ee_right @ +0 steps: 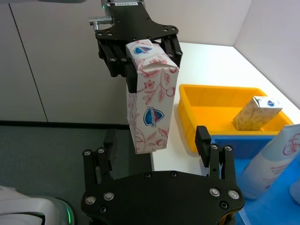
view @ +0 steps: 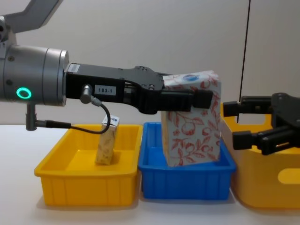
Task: Bimanual collaborative sorting of washing and personal care products
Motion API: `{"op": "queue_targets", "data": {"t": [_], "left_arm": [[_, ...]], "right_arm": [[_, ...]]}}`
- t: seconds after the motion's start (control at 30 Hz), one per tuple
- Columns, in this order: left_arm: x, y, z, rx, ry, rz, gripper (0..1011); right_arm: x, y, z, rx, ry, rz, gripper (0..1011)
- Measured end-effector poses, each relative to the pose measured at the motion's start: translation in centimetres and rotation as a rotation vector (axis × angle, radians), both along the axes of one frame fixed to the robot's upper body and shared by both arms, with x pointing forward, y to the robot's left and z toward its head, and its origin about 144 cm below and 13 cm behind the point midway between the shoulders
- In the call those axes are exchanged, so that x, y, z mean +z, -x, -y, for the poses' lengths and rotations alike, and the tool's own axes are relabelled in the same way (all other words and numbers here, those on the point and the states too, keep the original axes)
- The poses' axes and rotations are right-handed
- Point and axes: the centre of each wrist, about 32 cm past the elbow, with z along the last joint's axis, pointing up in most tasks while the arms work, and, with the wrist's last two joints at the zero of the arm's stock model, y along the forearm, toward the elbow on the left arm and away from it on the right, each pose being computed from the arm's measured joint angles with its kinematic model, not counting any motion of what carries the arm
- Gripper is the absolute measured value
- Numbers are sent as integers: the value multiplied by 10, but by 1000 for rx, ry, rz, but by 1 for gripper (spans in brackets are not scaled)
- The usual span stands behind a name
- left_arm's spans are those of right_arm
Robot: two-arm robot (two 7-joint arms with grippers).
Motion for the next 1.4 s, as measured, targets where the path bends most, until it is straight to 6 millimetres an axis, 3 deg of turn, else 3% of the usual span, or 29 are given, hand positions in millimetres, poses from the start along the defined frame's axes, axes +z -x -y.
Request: {"op": "queue_targets", "data": {"t": [1.07, 1.23, 1.4], "left_arm": [[0, 0, 0, 0, 0, 0, 377], [0, 0, 0, 0, 0, 0, 376], [0, 0, 0, 0, 0, 0, 376]], "right_arm": [[-11, -18, -42, 48, 0, 31, 1000], [-12, -20, -48, 57, 2, 39, 925], [-12, -22, -53, 62, 0, 42, 762]]}}
